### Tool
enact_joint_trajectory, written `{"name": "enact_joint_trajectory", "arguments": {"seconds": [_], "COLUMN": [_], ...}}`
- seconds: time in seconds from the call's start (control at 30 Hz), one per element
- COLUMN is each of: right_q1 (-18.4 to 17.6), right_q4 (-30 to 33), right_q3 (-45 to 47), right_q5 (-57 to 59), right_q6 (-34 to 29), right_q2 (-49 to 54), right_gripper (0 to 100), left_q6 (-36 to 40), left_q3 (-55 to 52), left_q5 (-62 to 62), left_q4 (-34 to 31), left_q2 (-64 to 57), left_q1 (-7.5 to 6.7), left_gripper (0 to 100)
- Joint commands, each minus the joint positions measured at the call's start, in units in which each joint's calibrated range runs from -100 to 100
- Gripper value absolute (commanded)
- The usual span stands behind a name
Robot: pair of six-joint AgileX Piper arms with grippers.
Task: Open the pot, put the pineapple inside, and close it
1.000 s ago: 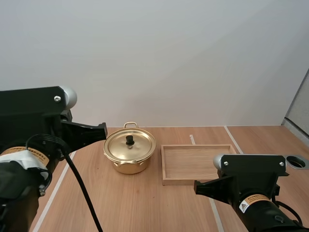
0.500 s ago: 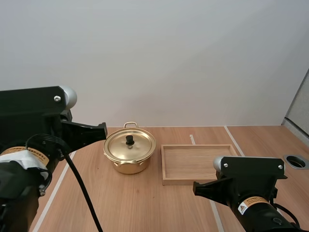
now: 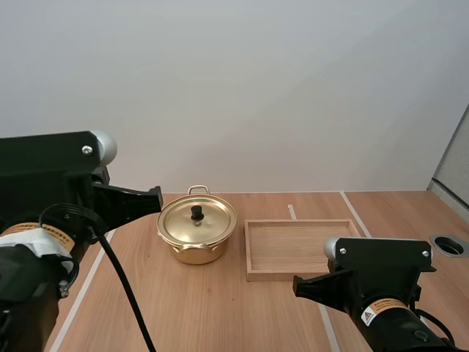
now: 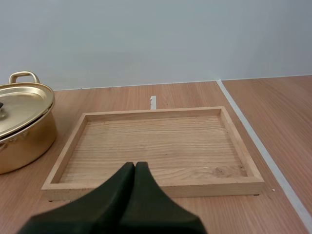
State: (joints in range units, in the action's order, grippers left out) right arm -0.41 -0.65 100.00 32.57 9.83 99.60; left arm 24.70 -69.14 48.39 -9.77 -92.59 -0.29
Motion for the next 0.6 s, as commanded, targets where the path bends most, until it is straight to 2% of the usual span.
{"name": "enact_joint_trajectory", "arguments": {"seconds": [0.0,0.33,0.47,0.57], "right_q1": [-0.1,-0.1,-0.1,-0.1], "right_q4": [-0.1,-0.1,-0.1,-0.1], "right_q3": [0.0,0.0,0.0,0.0], "right_q5": [-1.4,-1.4,-1.4,-1.4], "right_q6": [-0.1,-0.1,-0.1,-0.1], "right_q2": [0.4,0.4,0.4,0.4], "right_gripper": [0,0,0,0], "left_q6": [0.4,-7.5,-7.6,-7.8], "left_q3": [-0.3,-13.7,-18.7,-21.1], "left_q5": [-1.5,-8.1,-8.5,-13.3], "left_q4": [0.6,3.9,3.9,3.3], "left_q2": [-0.2,-0.5,-1.9,-2.6], "left_q1": [-0.12,-0.12,-0.12,-0.12], "left_gripper": [0,0,0,0]}}
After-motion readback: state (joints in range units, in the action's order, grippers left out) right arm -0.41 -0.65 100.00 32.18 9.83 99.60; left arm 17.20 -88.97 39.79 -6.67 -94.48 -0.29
